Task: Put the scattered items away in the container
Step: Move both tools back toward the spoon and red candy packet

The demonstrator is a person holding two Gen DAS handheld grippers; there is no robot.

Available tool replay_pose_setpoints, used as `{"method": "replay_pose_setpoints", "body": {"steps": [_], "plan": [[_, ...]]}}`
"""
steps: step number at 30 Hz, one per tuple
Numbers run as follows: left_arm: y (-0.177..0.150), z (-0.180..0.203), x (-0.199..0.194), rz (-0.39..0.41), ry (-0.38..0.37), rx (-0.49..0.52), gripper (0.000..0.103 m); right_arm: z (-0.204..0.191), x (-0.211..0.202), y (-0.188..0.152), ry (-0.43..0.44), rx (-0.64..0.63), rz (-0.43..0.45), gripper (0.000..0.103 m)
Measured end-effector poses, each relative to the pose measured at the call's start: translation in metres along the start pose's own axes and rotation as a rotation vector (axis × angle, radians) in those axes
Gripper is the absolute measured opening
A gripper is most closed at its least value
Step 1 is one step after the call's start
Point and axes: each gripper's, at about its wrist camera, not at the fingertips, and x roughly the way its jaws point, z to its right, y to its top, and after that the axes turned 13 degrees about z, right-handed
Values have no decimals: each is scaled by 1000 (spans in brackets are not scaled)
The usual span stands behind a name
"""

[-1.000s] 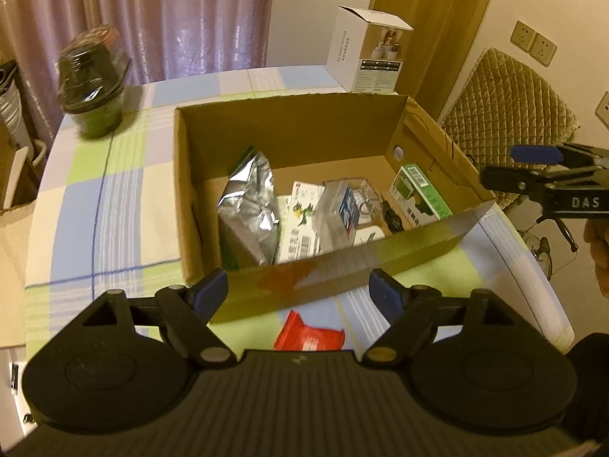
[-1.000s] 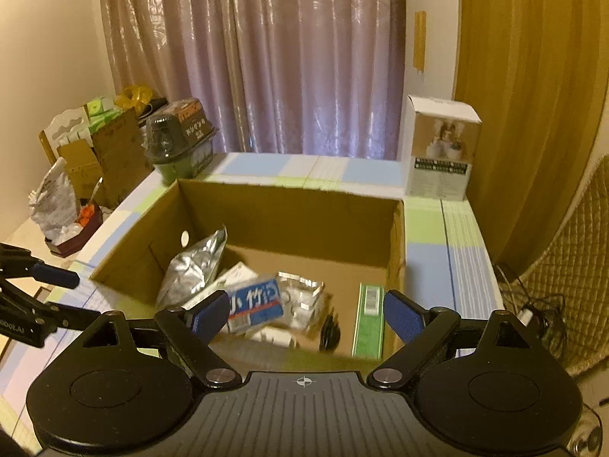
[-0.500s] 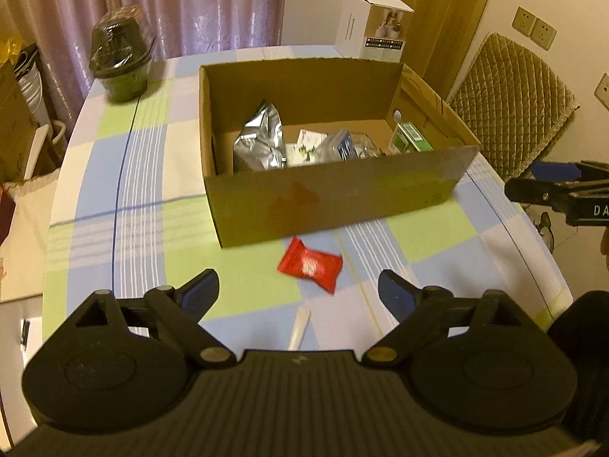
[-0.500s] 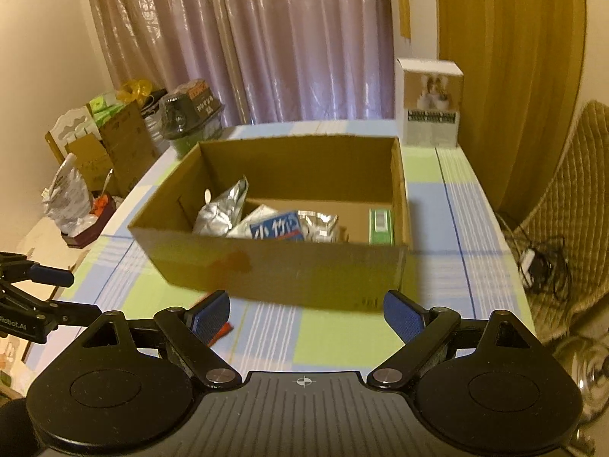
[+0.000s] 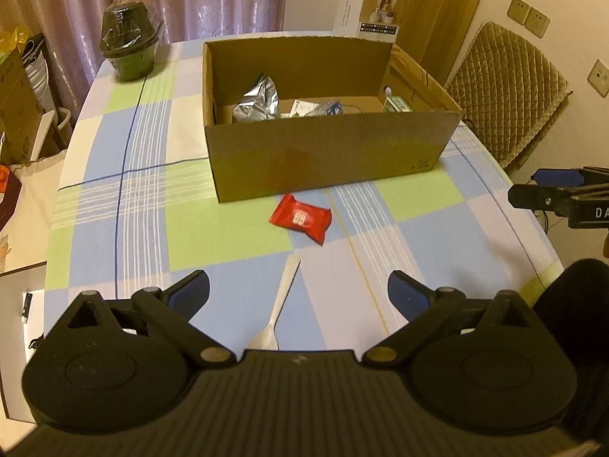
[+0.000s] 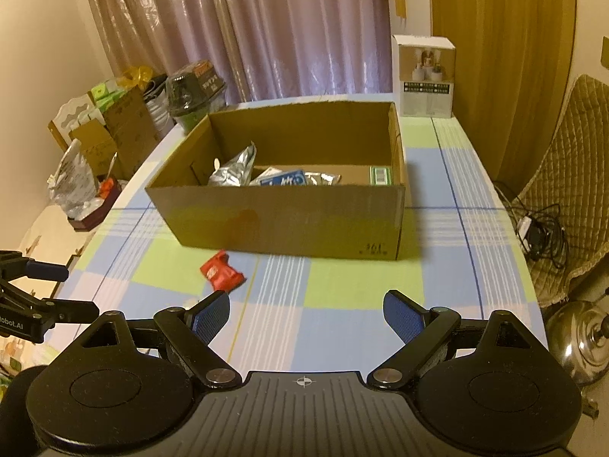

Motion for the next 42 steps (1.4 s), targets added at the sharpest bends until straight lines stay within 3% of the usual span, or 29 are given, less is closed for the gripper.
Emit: {"method": "replay_pose_setpoints", "body": {"steps": [10,17,29,37,42], "plan": [[-29,-5,-14,-19,48,80,102,-13,-9,-18,34,-35,-10,93],[-49,-7,-11,-45,8,139,102,-31,0,-28,60,-138,12,93],[-64,-24,28,-156,-83,229,101,-53,53,-45,135,-208,-94,93],[-63,-30,65,-232,-144,306,92,-67,88,-45,193,-267,-87,93],[-65,-34,86,-277,-186,331,78,-73,111,-46,220,-305,-94,93]]}}
